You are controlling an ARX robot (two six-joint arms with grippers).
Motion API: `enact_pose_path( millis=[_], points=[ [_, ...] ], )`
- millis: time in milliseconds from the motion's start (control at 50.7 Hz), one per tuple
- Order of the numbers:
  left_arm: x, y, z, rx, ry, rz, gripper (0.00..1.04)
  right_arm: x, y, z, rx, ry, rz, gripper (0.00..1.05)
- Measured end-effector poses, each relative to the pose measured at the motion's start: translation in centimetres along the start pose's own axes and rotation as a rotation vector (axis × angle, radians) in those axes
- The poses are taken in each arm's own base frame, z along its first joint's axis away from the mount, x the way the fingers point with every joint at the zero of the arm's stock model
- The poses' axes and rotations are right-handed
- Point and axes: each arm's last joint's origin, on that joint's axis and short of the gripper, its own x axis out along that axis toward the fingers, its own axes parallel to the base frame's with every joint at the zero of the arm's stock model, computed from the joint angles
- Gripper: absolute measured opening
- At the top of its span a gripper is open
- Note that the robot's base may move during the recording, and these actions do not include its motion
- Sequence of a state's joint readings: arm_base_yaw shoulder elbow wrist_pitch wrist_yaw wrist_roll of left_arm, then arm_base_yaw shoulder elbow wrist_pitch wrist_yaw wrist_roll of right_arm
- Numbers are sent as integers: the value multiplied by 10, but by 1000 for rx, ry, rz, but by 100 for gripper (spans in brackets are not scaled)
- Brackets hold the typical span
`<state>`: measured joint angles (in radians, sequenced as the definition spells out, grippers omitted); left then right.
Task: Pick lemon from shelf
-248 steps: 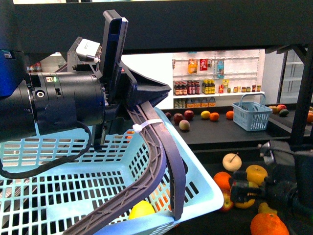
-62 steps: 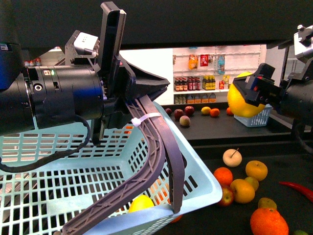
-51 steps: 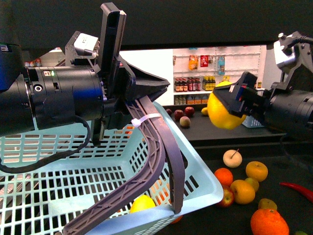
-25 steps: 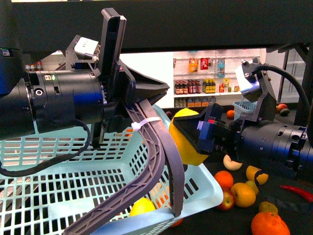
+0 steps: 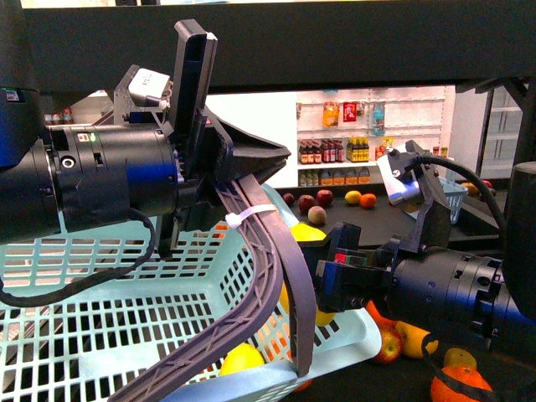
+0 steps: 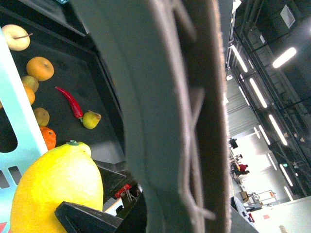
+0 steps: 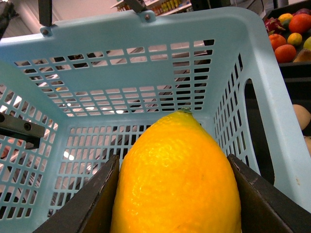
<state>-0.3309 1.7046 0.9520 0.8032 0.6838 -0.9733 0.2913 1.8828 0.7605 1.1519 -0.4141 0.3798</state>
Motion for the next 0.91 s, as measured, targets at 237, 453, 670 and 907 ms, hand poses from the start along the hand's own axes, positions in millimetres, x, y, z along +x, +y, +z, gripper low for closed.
enact_pose_path(
  millis=[237,453,670,907],
  points=[
    [0,0,0,1,5,-4,7,2,1,-10,-20,26,8,84],
    [0,0,0,-1,4,-1,7,0,-3,-11,-15,33,-20,97],
    [0,1,0,-7,-1,5,7,-16,-28,5,-119,73,-281,97],
    [0,1,-1,-9,5,1,7,-81,-27,29,-316,85,-423,97]
  ],
)
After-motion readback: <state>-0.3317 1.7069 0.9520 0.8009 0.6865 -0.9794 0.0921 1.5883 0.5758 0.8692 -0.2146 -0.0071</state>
